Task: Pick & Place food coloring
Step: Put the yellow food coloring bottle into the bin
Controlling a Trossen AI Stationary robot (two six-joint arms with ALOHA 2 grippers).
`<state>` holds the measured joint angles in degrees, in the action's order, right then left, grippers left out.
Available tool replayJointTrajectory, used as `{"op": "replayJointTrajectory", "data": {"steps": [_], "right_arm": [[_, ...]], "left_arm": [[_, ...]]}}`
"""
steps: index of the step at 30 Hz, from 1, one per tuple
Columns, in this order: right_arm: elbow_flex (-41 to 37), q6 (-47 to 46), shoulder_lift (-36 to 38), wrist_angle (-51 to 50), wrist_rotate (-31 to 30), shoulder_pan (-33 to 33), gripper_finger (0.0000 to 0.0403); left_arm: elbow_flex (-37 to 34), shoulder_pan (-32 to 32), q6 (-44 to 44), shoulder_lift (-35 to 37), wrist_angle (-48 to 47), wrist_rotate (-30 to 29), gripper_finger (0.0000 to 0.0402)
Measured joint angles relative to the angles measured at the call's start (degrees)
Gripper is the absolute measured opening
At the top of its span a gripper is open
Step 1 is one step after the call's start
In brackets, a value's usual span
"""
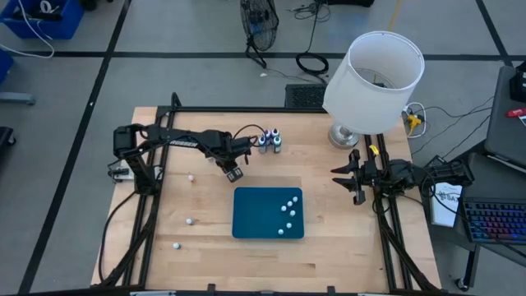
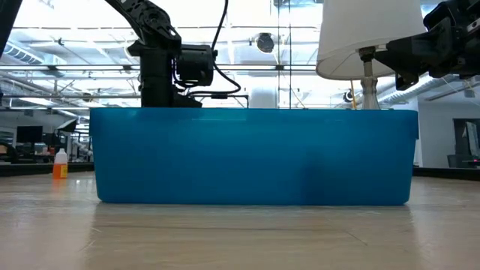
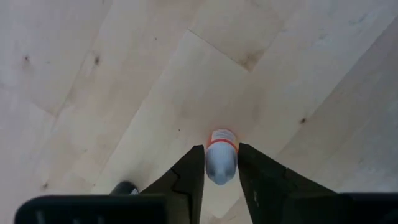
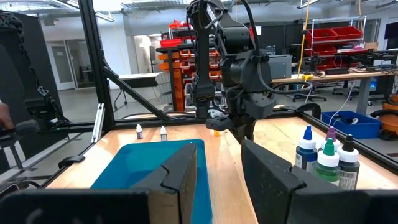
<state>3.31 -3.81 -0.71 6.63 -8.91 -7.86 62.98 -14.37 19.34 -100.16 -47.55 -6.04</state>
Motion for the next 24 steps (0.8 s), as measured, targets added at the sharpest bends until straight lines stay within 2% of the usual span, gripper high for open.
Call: {"op": "replayJointTrajectory", "data": {"steps": [8,13,19,24], "right_arm": [[0.0,0.0,0.0,0.0,0.0,0.0,0.0114],[0.0,0.0,0.0,0.0,0.0,0.0,0.0114],[0.0,0.0,0.0,0.0,0.0,0.0,0.0114],[0.0,0.0,0.0,0.0,0.0,0.0,0.0114]], "left_arm": [[0.0,0.1,-1.7,0.1,0.1,0.0,0.0053],[0.0,0.7,-2.6,2.0,0.7,-0.3,0.0052],[0.0,2.4,-2.5,7.5,0.6,-1.5,0.0052],[4.3,6.7,1.2,11.6,-5.1,-1.8,0.0052]]}}
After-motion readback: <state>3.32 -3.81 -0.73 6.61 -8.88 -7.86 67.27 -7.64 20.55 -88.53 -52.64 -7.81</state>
